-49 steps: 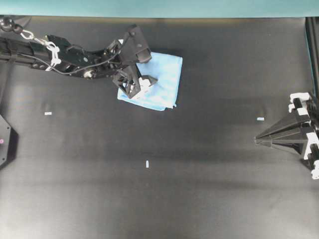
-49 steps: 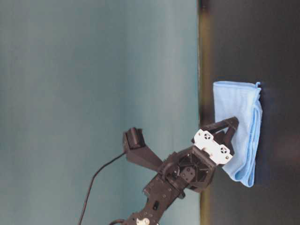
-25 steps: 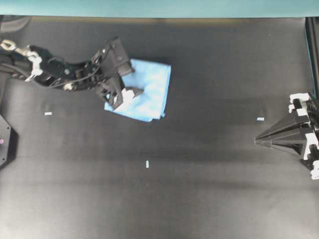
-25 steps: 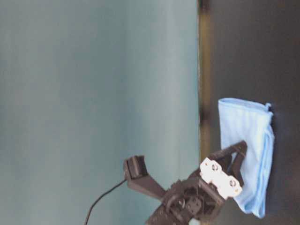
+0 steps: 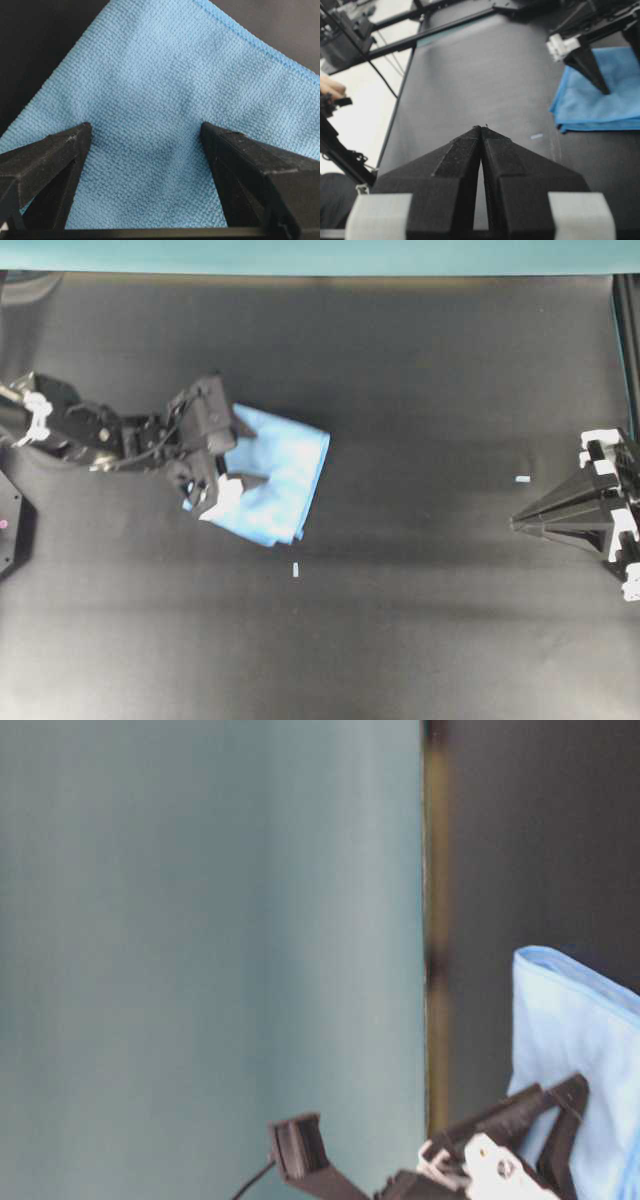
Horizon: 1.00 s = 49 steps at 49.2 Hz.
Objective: Push a blue cloth with the left arm to wipe the desk.
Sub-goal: 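Push the blue cloth with the left gripper down-left across the table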
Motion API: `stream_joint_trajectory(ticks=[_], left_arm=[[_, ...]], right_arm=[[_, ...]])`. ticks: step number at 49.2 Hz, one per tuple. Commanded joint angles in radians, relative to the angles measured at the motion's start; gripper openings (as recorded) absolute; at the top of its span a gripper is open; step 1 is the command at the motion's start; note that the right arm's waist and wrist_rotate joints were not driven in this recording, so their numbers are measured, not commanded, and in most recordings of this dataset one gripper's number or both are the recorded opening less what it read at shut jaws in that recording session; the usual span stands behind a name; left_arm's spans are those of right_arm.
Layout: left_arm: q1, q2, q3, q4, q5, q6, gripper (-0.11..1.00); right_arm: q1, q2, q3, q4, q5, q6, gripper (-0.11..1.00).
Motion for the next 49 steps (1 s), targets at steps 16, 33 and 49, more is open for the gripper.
stream_joint_trajectory(ticks=[16,33,49], left_arm=[[-0.176,-0.074,0.077,0.005,0.003,-0.014,0.87],[-0.322,-0.077,0.104,0.003,0.008,-0.003,0.87],[-0.491,-0.08,0.098,0.003,0.023,-0.012,0.87]], right_arm=[[0.0,-0.003,-0.006,0.002,-0.006,-0.002,0.0],[0.0,-0.005,-0.005,0.002,-0.005,0.0,0.0],[0.0,-0.006,-0.006,0.002,-0.006,-0.002,0.0]])
